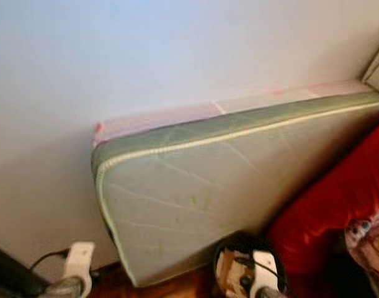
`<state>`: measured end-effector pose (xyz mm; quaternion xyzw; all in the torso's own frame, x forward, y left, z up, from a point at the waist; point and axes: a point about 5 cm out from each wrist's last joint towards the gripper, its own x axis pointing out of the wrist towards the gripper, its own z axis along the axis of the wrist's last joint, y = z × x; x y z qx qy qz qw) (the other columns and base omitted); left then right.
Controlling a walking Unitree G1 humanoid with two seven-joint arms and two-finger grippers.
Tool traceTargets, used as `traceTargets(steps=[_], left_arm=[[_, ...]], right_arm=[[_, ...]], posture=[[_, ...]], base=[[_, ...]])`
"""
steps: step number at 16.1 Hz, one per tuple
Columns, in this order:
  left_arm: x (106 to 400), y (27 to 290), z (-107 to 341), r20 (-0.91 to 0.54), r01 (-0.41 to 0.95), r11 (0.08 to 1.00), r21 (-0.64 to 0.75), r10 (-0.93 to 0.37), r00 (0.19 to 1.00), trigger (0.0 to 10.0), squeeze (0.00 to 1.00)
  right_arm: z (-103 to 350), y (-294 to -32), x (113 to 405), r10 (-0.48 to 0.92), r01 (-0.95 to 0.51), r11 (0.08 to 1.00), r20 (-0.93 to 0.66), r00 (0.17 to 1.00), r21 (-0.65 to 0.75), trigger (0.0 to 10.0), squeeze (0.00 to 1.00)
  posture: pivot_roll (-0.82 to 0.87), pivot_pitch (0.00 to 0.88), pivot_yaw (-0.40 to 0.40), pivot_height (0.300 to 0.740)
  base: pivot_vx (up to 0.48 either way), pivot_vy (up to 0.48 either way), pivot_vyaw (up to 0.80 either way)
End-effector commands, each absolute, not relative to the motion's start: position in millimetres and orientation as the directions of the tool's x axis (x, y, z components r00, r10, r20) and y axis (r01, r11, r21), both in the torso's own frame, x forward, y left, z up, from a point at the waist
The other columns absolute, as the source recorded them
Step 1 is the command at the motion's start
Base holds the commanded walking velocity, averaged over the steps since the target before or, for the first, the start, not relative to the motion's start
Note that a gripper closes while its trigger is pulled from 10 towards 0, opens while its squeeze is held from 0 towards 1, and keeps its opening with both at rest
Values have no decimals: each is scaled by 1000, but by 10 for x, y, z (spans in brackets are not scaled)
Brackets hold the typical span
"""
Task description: Clean up the room
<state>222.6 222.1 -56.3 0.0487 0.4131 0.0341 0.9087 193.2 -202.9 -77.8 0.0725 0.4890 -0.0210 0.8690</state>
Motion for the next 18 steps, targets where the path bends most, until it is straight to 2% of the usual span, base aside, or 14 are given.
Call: traceTargets(steps=[1, 8, 14, 18], left_arm=[[2170, 2246, -594, -762, -24, 992, 122, 109, 638, 10000, 0], [2217, 2244, -566, -758, -6, 991, 135, 107, 644, 10000, 0], [2200, 2346, -552, -765, 15, 986, 166, 120, 632, 10000, 0], [2180, 2389, -552, -761, -22, 986, 165, 141, 633, 10000, 0]], right_arm=[[-745, -2016, 2000, 28, 123, 986, -838, 545, 113, 10000, 0], [-718, -2024, 2047, 11, 158, 980, -823, 567, 122, 10000, 0], [-736, -1921, 2045, 16, 187, 971, -819, 574, 150, 10000, 0], [-749, -1876, 2033, 29, 177, 972, -824, 566, 156, 10000, 0]], posture=[[104, 0, -107, 740], [103, 0, -103, 740], [121, 0, -27, 740], [116, 0, -24, 740]], base=[[0, 0, 0], [0, 0, 0], [0, 0, 0], [0, 0, 0]])
